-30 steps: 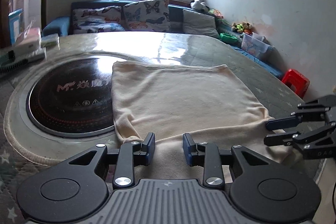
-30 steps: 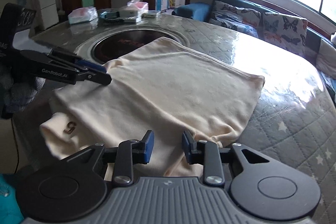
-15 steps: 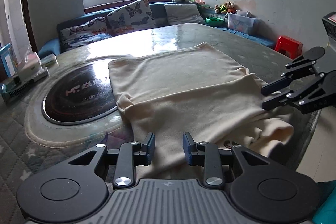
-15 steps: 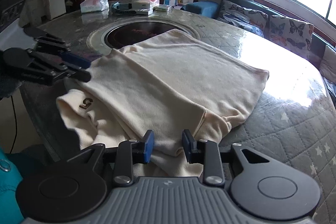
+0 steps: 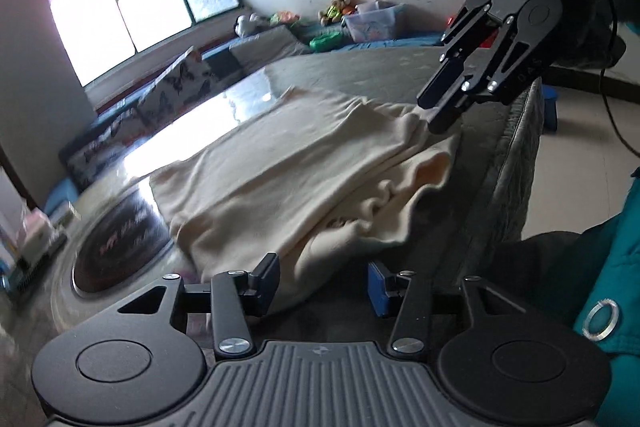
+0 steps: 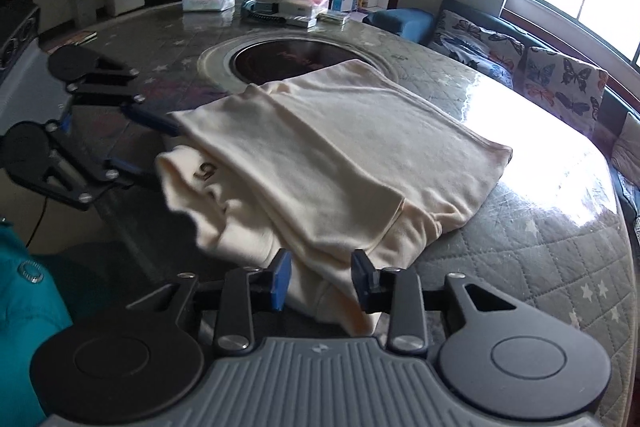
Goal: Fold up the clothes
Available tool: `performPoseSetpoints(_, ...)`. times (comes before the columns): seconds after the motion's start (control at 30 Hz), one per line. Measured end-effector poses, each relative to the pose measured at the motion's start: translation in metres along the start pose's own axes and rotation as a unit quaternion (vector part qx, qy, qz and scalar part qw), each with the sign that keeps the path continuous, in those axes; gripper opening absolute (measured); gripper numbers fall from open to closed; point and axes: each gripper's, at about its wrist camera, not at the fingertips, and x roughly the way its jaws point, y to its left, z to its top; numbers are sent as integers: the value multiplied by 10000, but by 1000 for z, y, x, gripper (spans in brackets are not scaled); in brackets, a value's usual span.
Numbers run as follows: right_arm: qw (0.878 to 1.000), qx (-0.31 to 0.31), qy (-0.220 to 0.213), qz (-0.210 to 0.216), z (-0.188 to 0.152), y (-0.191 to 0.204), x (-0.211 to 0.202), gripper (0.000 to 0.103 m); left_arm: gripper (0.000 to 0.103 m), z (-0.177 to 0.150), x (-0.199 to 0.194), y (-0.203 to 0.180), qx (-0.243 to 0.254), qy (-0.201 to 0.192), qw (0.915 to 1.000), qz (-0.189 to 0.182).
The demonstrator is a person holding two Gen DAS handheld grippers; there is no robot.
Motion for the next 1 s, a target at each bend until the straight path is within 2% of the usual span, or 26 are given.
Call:
performPoseSetpoints(0.03, 10000, -29, 6, 15, -1, 2, -1, 35, 49, 2, 2, 0, -13, -32, 10000, -4)
performPoseSetpoints(0.07, 10000, -56, 11, 28, -2, 3, -2, 36, 44, 4, 5, 0, -35, -61, 10000, -12)
performPoseSetpoints(0.2, 9997, -232, 46, 96, -6, 11, -3, 43, 15, 11, 14, 1, -126, -177, 9998, -43)
performPoseSetpoints(0.3, 9990, -417, 29, 180, -7, 18, -1, 44, 10, 23, 17, 19, -598, -242, 9979, -101)
performPoseSetpoints(0.43, 9980, -592, -168, 109, 0, 20, 8, 45, 9, 36, 24, 44, -1096, -339, 9933, -141)
performPoseSetpoints(0.67, 9982, -477, -354, 39, 10, 10, 35, 42, 10, 46, 42, 61, -1321, -266, 9907, -215)
performPoseSetpoints(0.7, 9986, -424, -290, 102, 11, 8, 38, 37, 10, 46, 43, 62, -1337, -253, 9904, -232)
performPoseSetpoints(0.73, 9989, -372, -226, 166, 12, 6, 41, 26, 10, 45, 43, 62, -1343, -227, 9904, -251)
performPoseSetpoints(0.83, 9991, -226, -141, 333, 15, 0, 43, 15, 16, 38, 39, 61, -1303, -149, 9911, -248)
performPoseSetpoints(0.9, 9990, -96, -127, 421, 18, -4, 42, 13, 28, 31, 32, 56, -1178, -138, 9928, -176)
performPoseSetpoints(1.0, 9986, 87, -164, 494, 22, -11, 40, 12, 36, 20, 24, 49, -941, -88, 9955, -44)
